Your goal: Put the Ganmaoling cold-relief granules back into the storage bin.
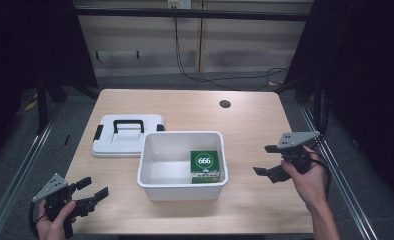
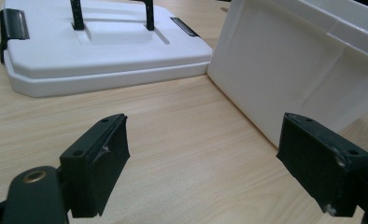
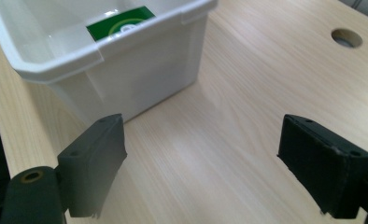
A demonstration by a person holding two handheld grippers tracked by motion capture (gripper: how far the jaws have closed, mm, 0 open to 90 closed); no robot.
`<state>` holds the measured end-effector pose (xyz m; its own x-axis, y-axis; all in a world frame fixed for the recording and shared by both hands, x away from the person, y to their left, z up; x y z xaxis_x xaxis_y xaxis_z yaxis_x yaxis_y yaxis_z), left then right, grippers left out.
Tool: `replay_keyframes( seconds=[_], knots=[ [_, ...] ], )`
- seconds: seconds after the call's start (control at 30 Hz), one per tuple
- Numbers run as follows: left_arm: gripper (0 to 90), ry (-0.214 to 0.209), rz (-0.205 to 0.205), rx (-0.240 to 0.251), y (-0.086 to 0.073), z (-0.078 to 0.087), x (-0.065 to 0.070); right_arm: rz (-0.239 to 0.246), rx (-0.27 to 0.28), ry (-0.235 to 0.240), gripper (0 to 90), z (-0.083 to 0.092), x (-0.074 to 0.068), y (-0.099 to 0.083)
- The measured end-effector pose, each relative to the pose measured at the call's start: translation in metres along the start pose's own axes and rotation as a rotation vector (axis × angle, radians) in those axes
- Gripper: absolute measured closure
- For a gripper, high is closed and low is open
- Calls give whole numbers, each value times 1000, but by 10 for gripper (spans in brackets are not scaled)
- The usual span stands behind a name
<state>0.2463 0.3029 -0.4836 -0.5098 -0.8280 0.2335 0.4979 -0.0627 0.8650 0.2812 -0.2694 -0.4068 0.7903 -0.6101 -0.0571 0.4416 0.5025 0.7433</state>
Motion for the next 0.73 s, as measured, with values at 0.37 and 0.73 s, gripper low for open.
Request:
replay_keyframes(
  seconds=[0.37,0.73],
  knots=[
    [161,5,2,2,1,-1,-1,-136,59,-63,140,3,3,-51],
    [161,-13,-11,-14,0,-2,1,-231,74,-83,137,1,8,-78]
  ],
)
Point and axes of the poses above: each handheld gripper's, and its own axes: z roughly backward along the jaws, y roughly out of its top, x roughly to its right, the point moved 3 cm from there along -z, roughly forward along the jaws, and after that the axes turned 4 degrees about y, right-handed, at the moved point
